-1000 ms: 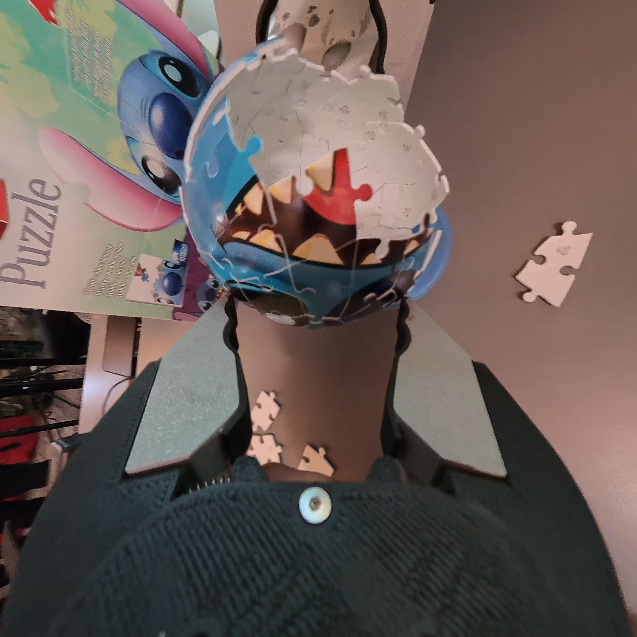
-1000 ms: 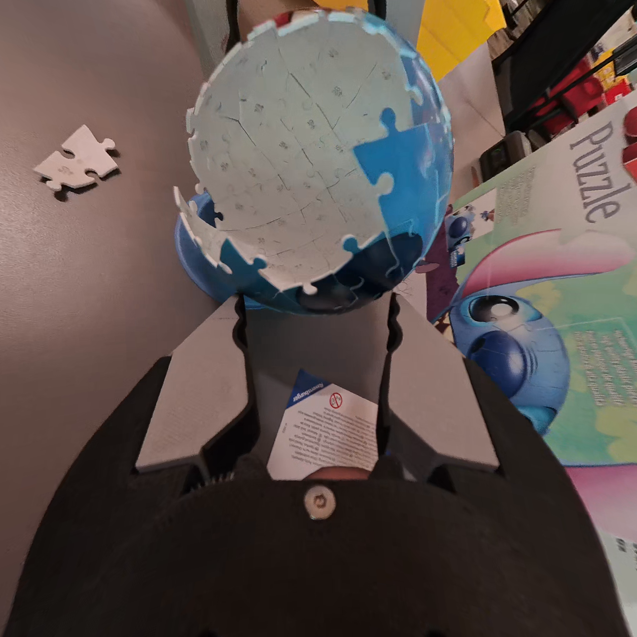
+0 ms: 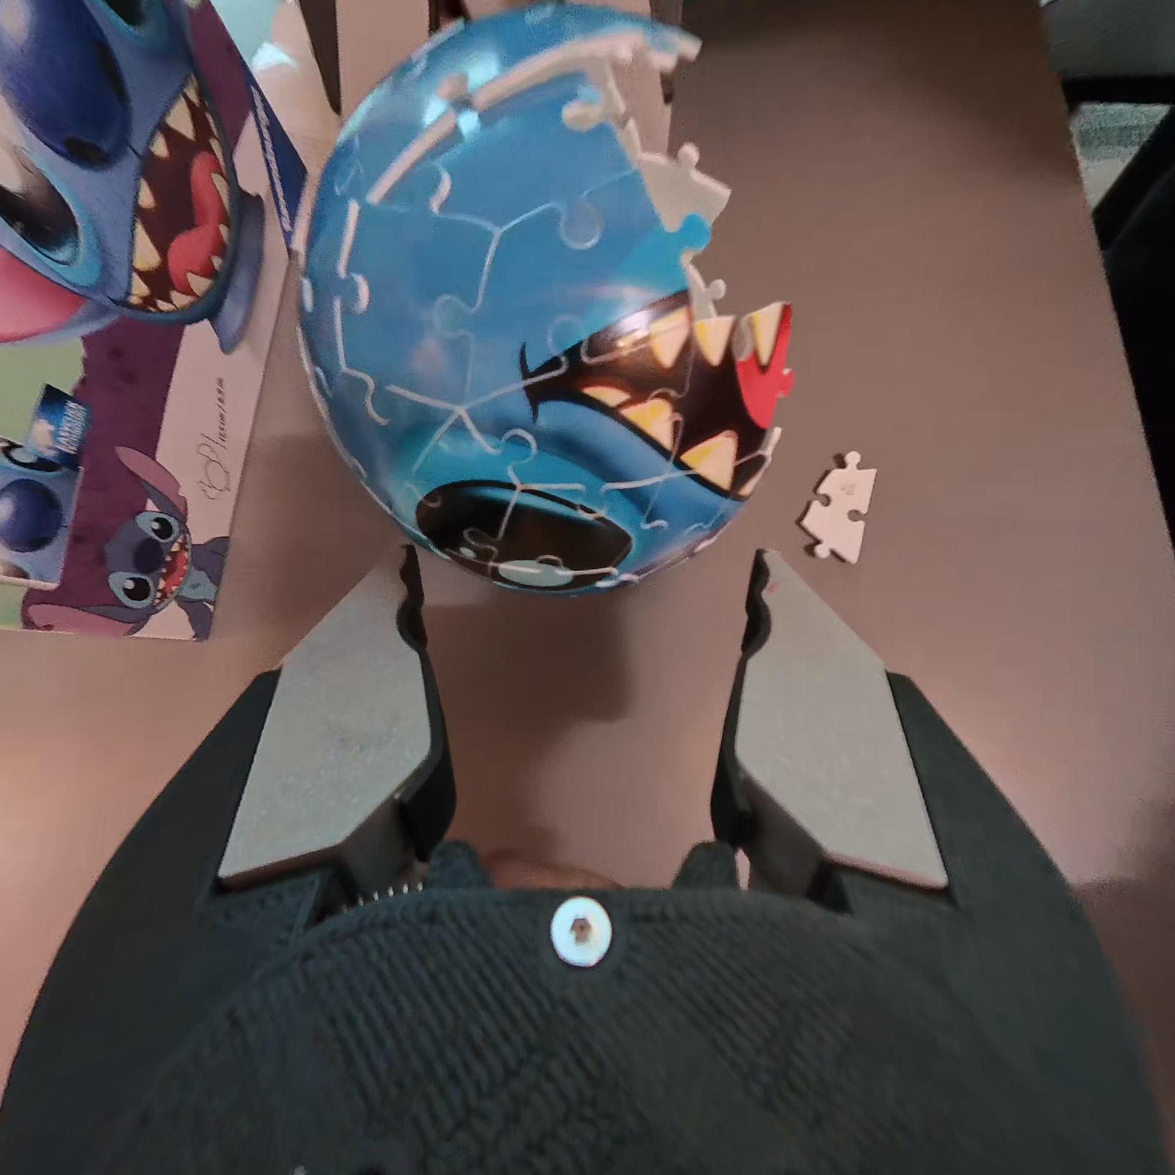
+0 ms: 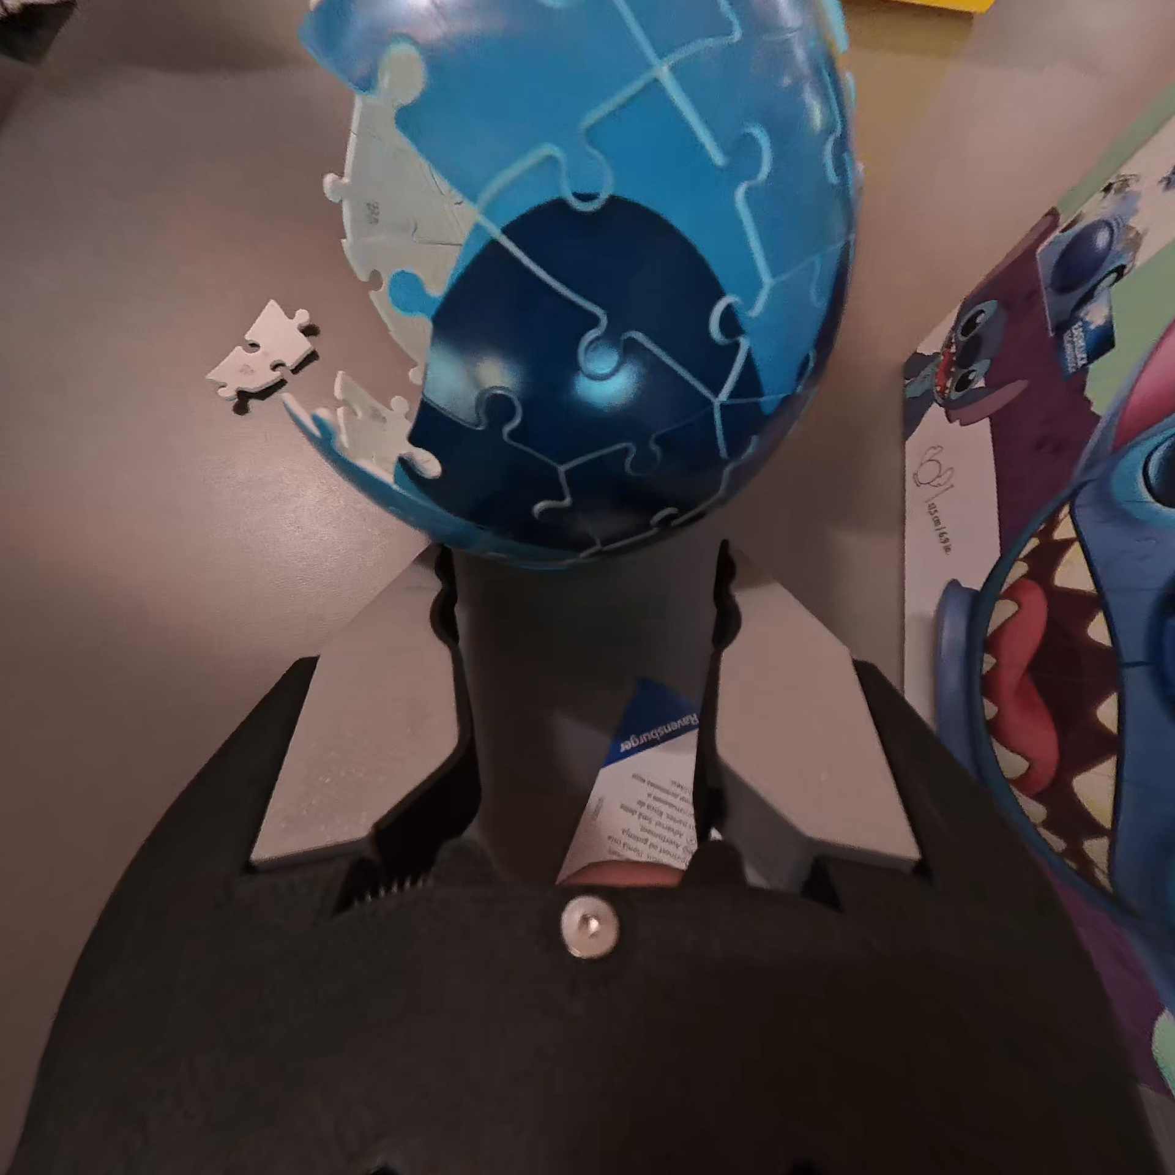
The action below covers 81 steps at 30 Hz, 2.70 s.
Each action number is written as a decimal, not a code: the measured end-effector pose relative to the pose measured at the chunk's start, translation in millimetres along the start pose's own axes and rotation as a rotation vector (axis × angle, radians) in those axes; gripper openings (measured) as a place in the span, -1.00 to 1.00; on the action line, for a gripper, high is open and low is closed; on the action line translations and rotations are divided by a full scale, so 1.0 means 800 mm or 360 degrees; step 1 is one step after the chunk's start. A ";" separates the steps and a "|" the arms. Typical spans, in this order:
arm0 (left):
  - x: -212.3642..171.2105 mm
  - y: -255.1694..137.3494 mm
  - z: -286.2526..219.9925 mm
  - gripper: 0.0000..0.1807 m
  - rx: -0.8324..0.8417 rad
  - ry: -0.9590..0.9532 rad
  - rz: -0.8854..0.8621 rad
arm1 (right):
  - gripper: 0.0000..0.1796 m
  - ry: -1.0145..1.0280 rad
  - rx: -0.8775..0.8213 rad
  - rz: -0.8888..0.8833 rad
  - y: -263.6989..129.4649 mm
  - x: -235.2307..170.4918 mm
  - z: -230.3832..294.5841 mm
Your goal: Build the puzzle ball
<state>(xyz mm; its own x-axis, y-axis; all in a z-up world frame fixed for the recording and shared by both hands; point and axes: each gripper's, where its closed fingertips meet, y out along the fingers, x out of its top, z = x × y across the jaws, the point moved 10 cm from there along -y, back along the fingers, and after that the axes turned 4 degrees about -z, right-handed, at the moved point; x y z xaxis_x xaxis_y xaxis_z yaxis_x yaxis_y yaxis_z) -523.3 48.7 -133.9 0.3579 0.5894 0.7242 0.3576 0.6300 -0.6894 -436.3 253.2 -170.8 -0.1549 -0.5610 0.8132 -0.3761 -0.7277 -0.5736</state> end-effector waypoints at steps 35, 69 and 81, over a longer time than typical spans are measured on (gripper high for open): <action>0.000 0.015 -0.012 0.07 0.0733 0.0609 0.0207 | -0.10 -0.0573 -0.0601 0.0146 -0.017 0.029 0.010; -0.042 -0.031 -0.037 0.06 0.0660 0.0230 0.0172 | -0.17 -0.0542 -0.0788 0.0486 -0.041 0.004 0.036; -0.049 -0.014 -0.154 -0.51 0.0436 0.0256 -0.0103 | -0.37 -0.0253 -0.0381 0.0104 -0.030 0.022 0.164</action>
<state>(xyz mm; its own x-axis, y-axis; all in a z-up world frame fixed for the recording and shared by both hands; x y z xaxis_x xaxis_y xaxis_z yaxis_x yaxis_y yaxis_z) -435.3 -43.6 -155.9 0.4815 0.4698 0.7399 0.1464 0.7892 -0.5964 -309.7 209.4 -155.7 -0.0478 -0.6721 0.7389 -0.5780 -0.5847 -0.5692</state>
